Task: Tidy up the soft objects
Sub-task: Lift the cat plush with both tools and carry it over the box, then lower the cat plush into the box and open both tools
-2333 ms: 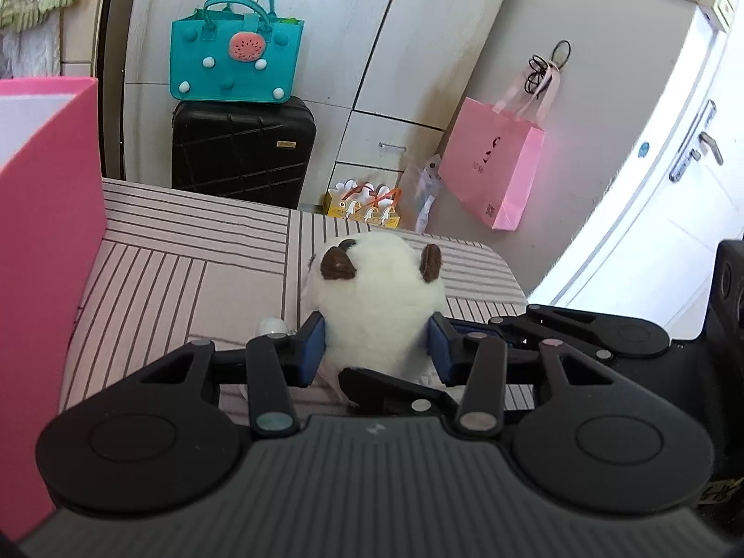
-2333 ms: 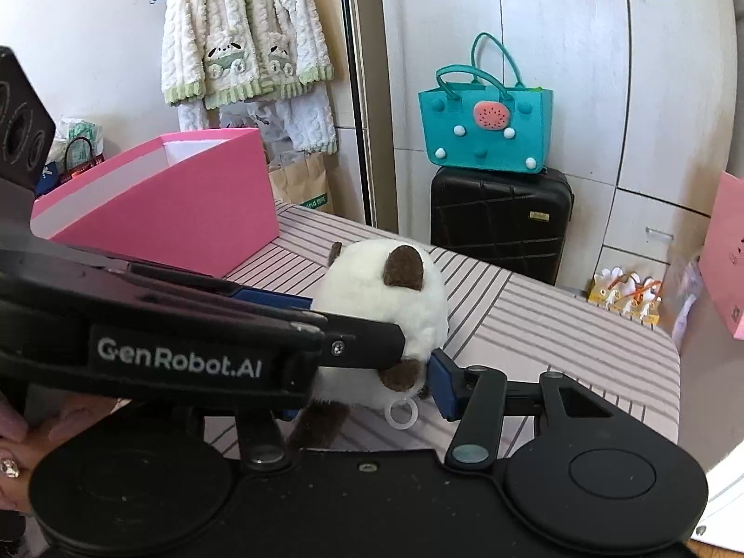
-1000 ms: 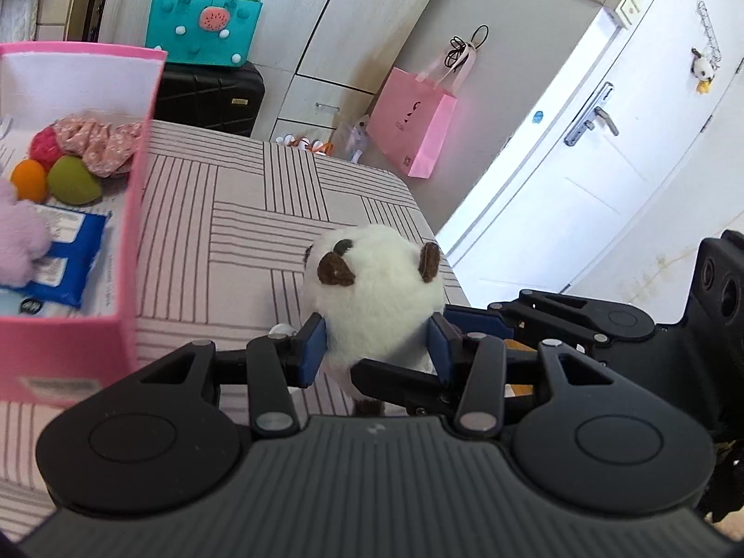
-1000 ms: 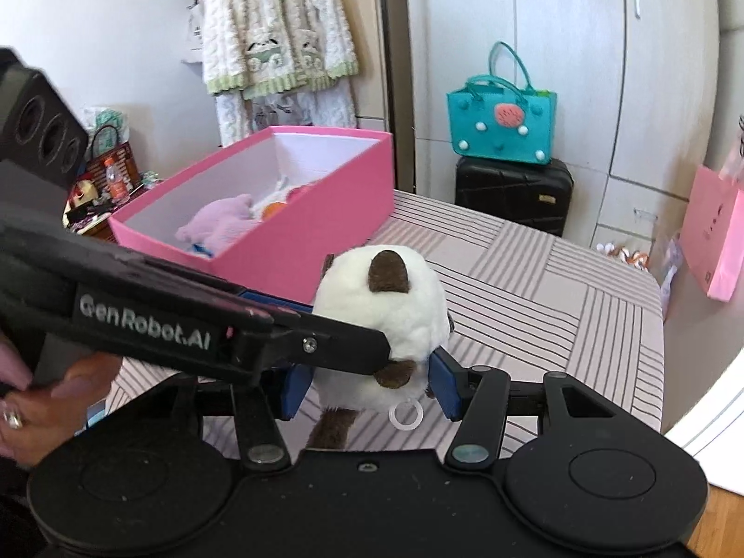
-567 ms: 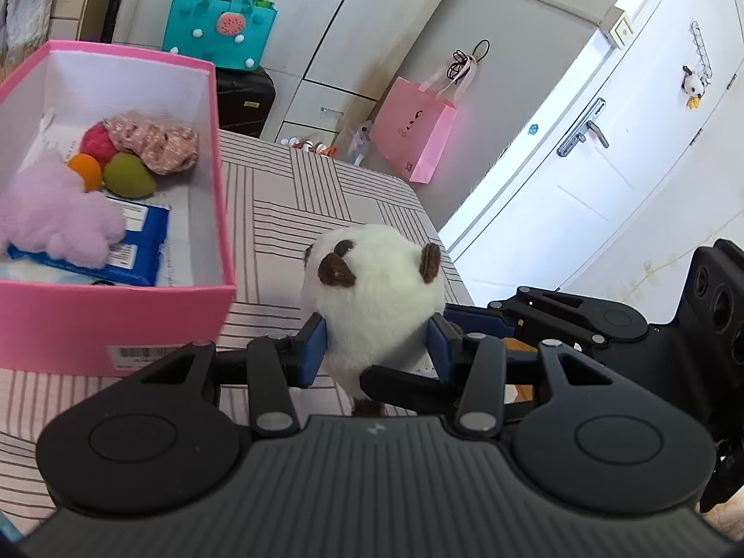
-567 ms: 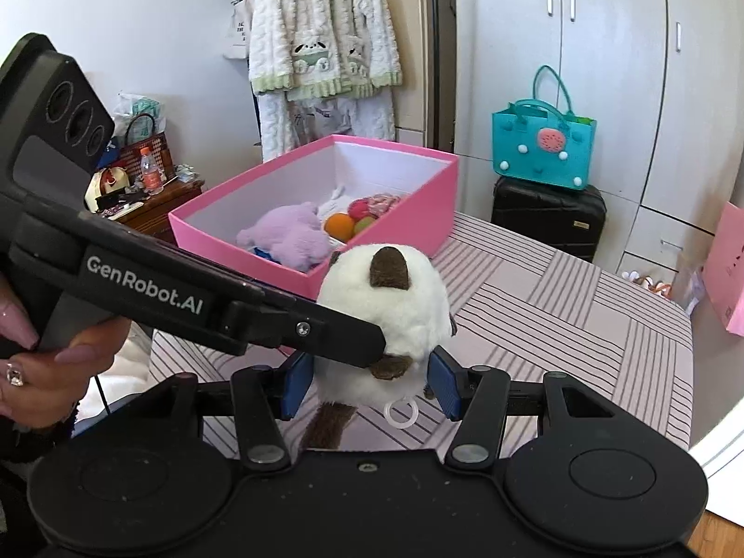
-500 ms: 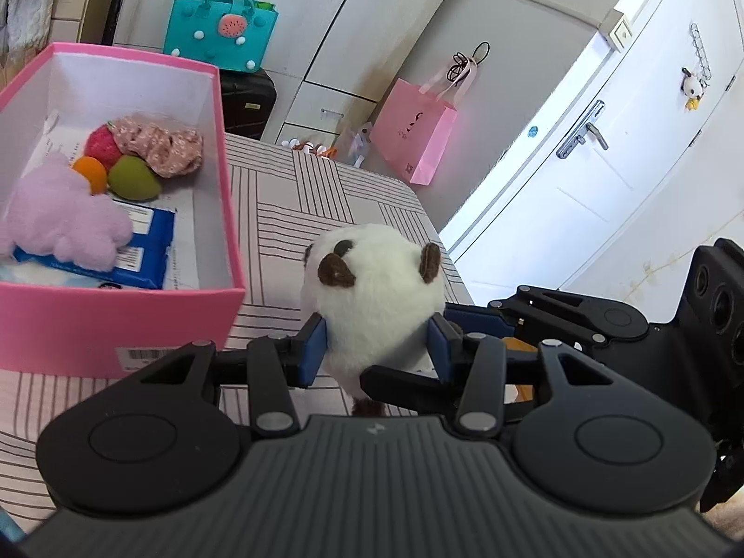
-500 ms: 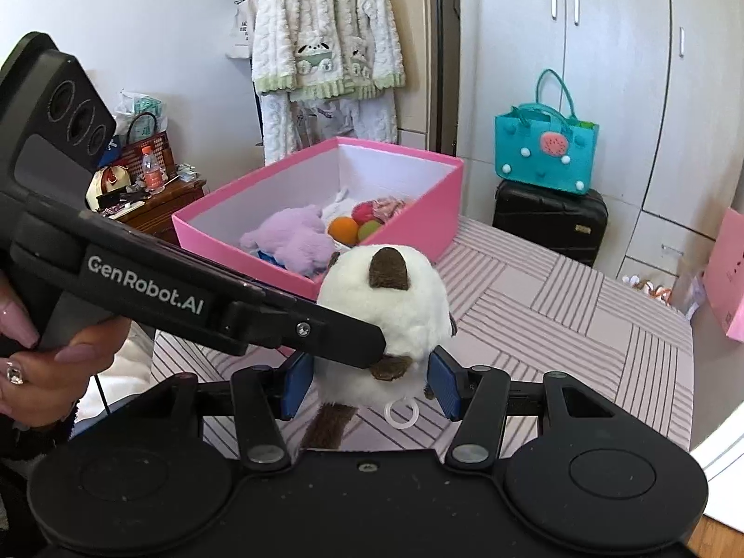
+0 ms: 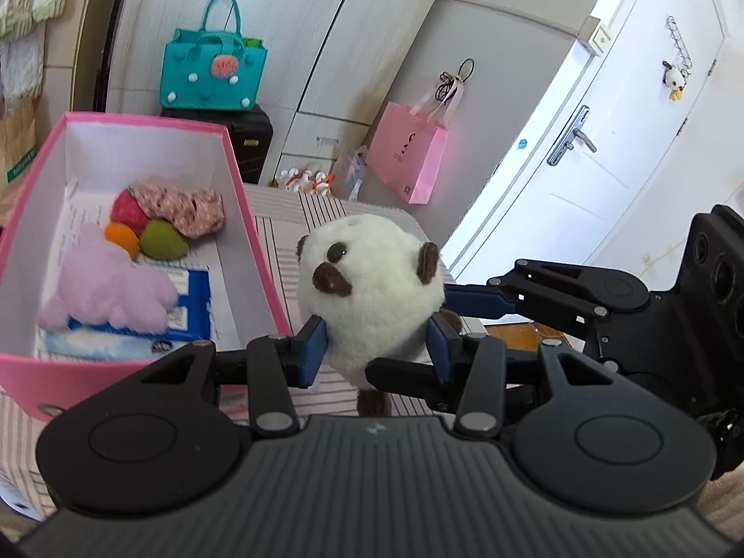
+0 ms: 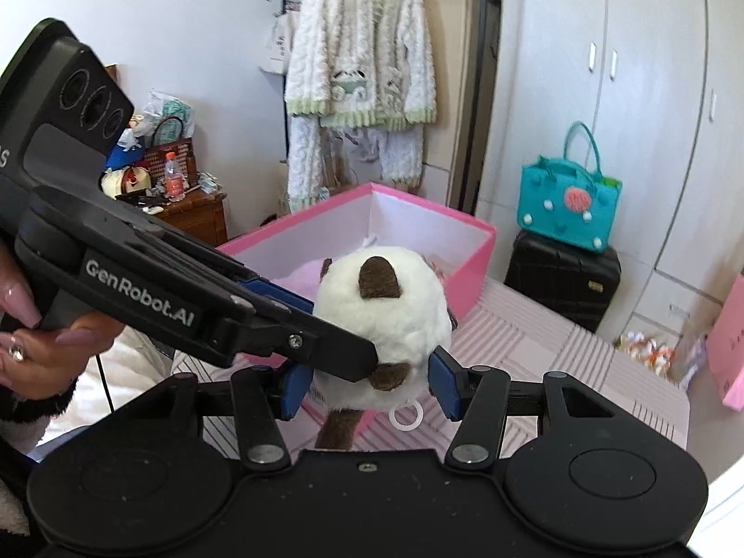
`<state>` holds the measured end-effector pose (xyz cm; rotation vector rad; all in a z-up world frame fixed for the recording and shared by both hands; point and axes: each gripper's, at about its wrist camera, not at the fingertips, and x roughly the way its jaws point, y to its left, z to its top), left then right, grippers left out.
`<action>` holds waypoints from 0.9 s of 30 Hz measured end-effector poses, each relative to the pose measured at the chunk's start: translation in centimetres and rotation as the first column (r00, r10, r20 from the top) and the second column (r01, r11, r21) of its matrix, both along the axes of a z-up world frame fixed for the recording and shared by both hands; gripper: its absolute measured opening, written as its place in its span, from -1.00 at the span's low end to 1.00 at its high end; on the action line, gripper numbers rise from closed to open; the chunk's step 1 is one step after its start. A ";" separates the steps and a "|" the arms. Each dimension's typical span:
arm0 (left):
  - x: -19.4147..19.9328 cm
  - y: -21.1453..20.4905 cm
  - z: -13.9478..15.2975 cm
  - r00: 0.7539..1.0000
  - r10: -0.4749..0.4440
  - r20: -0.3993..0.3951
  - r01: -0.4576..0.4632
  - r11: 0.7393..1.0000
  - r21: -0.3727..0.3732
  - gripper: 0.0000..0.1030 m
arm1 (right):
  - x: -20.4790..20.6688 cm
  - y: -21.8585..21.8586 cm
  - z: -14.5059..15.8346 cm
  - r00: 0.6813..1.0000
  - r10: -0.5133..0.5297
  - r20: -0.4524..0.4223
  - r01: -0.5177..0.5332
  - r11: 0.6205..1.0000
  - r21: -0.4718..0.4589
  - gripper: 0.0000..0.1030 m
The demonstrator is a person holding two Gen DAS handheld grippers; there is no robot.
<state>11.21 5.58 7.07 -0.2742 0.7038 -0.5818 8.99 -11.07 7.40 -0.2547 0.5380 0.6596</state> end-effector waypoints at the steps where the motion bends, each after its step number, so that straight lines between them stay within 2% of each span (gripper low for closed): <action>1: 0.0 0.4 0.3 1.000 -0.002 0.009 0.002 1.000 -0.002 -0.14 | 0.1 0.3 0.3 1.000 0.009 0.017 -0.009 1.000 0.000 0.17; 5: 0.3 1.8 1.1 0.999 0.013 0.042 -0.013 1.000 -0.009 -0.14 | 1.0 1.3 1.0 0.998 0.035 0.048 -0.036 0.999 0.018 0.16; 12: 1.5 4.0 2.1 0.990 0.079 0.118 -0.082 0.996 0.019 -0.14 | 4.2 3.5 0.9 0.989 0.101 0.106 -0.106 0.993 0.044 0.16; 15: 3.3 5.1 2.0 0.988 0.108 0.107 -0.112 0.993 0.036 -0.14 | 6.6 4.8 0.6 0.987 0.131 0.094 -0.136 0.989 0.053 0.16; 20: 7.0 6.7 2.3 0.983 0.151 0.105 -0.163 0.980 0.112 -0.13 | 11.4 6.9 -0.1 0.986 0.159 0.039 -0.163 0.981 0.109 0.16; 23: 9.5 8.1 1.9 0.979 0.186 0.082 -0.195 0.973 0.123 -0.13 | 14.4 8.4 -0.7 0.986 0.169 -0.008 -0.167 0.977 0.131 0.13; 27: 12.7 9.5 0.9 0.975 0.219 0.040 -0.223 0.961 0.162 -0.14 | 18.4 10.9 -1.7 0.974 0.175 -0.141 -0.158 0.979 0.126 0.10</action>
